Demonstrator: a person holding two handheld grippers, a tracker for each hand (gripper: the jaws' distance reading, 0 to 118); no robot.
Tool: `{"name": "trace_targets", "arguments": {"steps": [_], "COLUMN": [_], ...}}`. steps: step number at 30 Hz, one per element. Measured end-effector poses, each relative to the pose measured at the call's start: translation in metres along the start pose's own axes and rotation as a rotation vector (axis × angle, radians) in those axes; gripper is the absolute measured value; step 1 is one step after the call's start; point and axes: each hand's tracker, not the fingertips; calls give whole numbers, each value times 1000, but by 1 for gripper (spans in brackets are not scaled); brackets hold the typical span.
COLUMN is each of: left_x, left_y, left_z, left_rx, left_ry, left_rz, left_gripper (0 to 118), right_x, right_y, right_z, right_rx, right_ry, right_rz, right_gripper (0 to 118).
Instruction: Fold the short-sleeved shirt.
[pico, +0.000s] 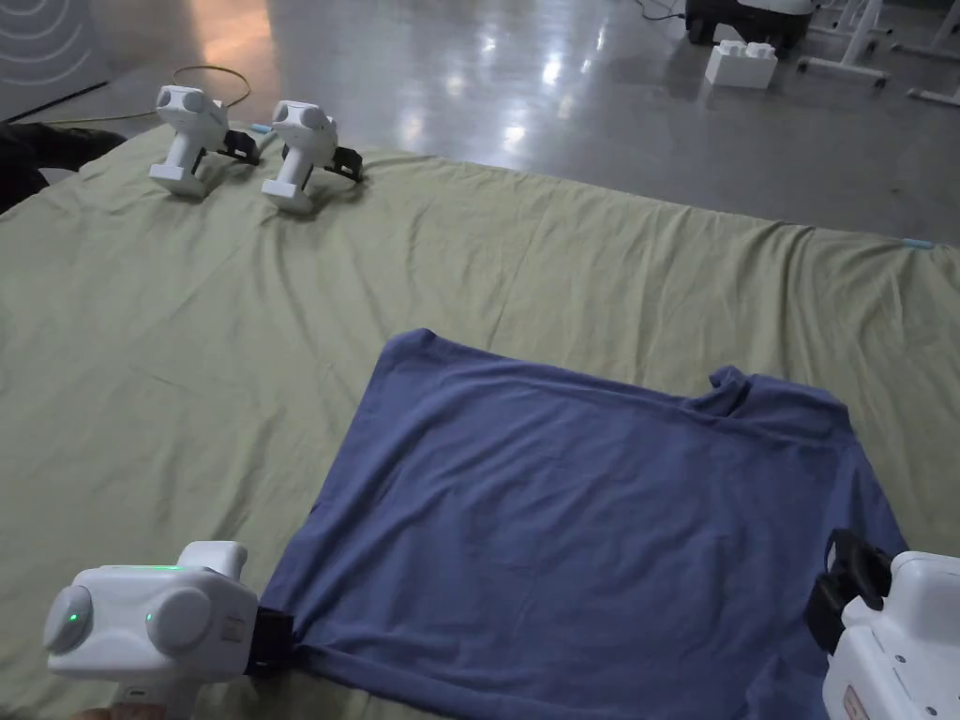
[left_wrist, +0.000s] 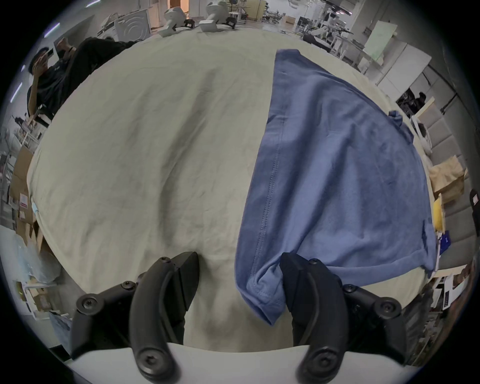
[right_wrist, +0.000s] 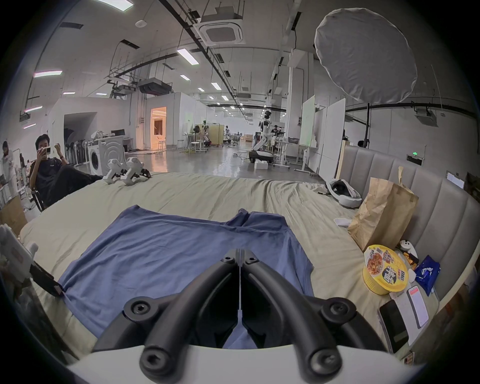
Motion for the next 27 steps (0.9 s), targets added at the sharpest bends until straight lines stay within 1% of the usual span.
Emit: {"name": "trace_targets", "arguments": {"steps": [2,5,7,8,10,11,14,16,18,21,22,24,25,27], "left_x": [2,4,3,3,8,10,11,12,13,13,13,14,14,14], "left_y": [0,-2,-1,-1,-3,-4,-10,-12,-13,-14,-13,-13,-13,-14], "left_z": [-1,-1,-1,-1,2,4,10,13,18,21,23,23,23,23], "left_rx": [16,35,49,52,61,73,92,97,105,110,112,109,107,109], "left_ry": [16,2,-20,-30,-18,-16,-23,-26,-31,-37,-39,-44,-46,-43], "left_rz": [-28,-48,-62,-63,-86,-101,-113,-120,-120,-119,-117,-121,-123,-126], "left_gripper": [74,61,36,27,16,12,9,9,9,9,9,8,8,8], "right_x": [5,16,27,33,46,52,72,82,86,88,90,94,95,98], "right_y": [-3,-7,-10,-11,-14,-15,-21,-29,-40,-57,-64,-81,-87,-99], "right_z": [2,7,12,15,22,25,36,42,46,46,43,33,29,19], "right_rx": [-16,-56,-109,-139,-207,-256,-417,-521,-613,-719,-732,-799,-821,-837], "right_ry": [-5,-15,-27,-38,-49,-50,-33,-33,-58,-63,-63,-95,-119,-131], "right_rz": [0,-6,3,9,14,14,4,10,11,0,-30,-69,-77,-101], "right_gripper": [3,3,3,4,6,10,32,58,70,81,81,81,81,81]}}
